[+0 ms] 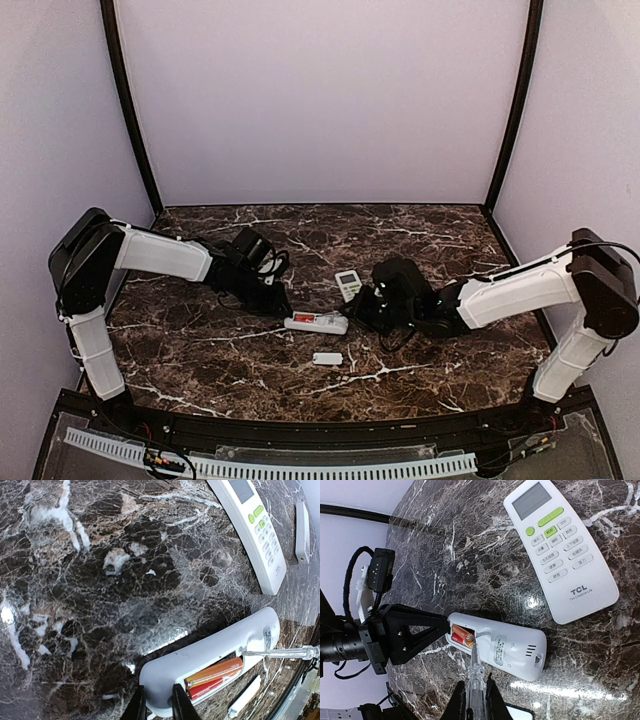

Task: Unload the batteries from the remote control
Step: Remove the battery from the remote control without the battery cover, then adjust the remote control without the battery cover at the center of the board, then hold the remote control without the battery cover at the center of the board.

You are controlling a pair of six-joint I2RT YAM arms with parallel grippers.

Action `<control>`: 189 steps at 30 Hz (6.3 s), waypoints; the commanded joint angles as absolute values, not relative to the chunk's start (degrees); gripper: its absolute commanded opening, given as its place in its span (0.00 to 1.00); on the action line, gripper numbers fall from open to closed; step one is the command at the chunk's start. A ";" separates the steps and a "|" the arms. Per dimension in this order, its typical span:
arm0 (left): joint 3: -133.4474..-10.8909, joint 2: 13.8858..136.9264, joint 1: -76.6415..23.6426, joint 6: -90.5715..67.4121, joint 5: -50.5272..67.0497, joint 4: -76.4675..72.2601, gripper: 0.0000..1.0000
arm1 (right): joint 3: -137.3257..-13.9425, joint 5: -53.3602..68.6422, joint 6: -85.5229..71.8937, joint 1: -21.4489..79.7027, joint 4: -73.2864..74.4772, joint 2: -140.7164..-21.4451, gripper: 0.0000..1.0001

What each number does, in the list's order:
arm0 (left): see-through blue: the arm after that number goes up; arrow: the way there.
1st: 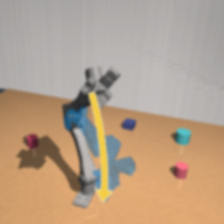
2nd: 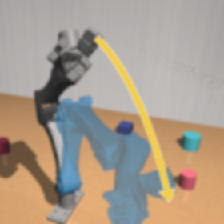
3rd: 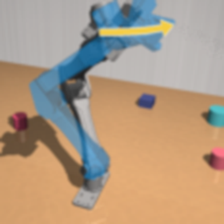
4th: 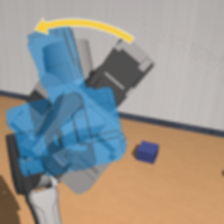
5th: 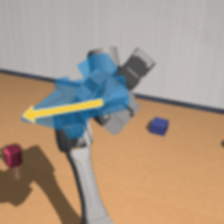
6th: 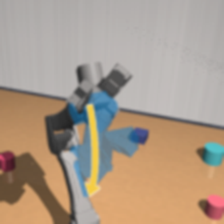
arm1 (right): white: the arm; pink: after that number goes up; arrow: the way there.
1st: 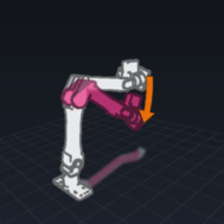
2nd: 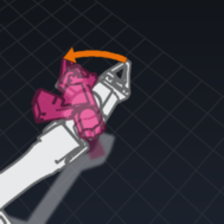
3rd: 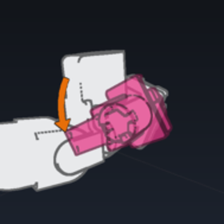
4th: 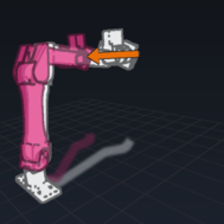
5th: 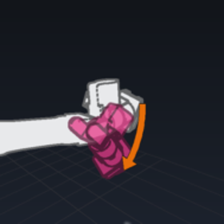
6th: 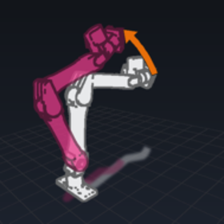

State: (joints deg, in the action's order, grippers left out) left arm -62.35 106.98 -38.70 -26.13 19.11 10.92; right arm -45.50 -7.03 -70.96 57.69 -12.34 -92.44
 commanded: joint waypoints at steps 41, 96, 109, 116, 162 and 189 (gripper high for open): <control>-60.27 111.29 -40.85 -25.94 20.83 15.89 0.17 | -48.78 -3.17 -66.13 57.34 -28.29 -103.78 0.00; -60.34 99.58 -38.93 -25.49 20.96 15.93 0.44 | -45.62 -8.30 -63.55 55.63 -33.35 -100.50 0.00; -63.98 101.75 -38.93 -22.82 23.29 17.75 0.60 | -42.90 -10.66 -58.90 53.56 -28.27 -93.29 0.00; -65.65 104.70 -38.93 -24.13 23.33 18.47 0.63 | -46.57 -13.44 -58.94 53.34 -16.12 -92.37 0.00; -64.92 107.79 -41.66 -27.37 34.74 8.54 0.59 | -57.76 -3.53 -47.58 54.07 -16.83 -104.59 0.00; -71.42 106.47 -29.62 -14.64 21.26 29.96 0.69 | -57.52 -7.86 -53.94 57.00 -1.51 -95.55 0.00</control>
State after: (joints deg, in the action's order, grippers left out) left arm -69.80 105.38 -29.52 -17.19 23.35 26.46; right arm -56.49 -9.65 -51.57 56.10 -0.84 -94.91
